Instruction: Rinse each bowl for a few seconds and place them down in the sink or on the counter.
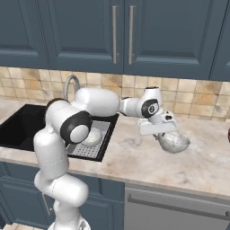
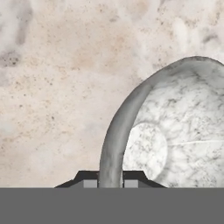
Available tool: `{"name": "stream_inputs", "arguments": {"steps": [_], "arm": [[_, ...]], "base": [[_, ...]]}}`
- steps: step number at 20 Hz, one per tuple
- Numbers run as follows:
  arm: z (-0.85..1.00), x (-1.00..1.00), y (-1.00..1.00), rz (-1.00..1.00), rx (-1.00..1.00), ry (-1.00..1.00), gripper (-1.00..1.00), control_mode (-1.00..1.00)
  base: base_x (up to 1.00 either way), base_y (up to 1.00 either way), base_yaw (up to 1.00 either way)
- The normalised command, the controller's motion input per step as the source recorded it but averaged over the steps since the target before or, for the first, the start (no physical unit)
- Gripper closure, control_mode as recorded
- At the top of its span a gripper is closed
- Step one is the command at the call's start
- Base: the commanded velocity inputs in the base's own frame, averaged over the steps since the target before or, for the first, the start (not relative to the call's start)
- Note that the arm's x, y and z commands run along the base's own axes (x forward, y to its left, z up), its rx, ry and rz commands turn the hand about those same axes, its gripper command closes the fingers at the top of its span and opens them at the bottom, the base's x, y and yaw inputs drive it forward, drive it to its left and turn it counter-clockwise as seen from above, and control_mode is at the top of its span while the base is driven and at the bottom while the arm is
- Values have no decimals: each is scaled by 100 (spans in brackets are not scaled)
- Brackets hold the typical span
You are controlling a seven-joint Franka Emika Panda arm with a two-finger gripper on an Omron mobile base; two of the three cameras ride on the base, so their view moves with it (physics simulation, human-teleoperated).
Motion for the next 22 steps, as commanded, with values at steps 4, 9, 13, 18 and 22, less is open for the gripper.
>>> {"name": "stream_inputs", "arguments": {"steps": [4,9,13,18,22], "arm": [[24,-24,33,5,0,-6,100,-100],[20,-21,40,7,-2,-3,100,-100],[12,-20,46,8,-2,-1,100,-100],[13,-18,45,8,-2,0,100,-100],[13,-18,45,8,-2,0,100,-100]], "base": [[0,0,0],[0,0,0],[0,0,0],[0,0,0],[0,0,0]]}}
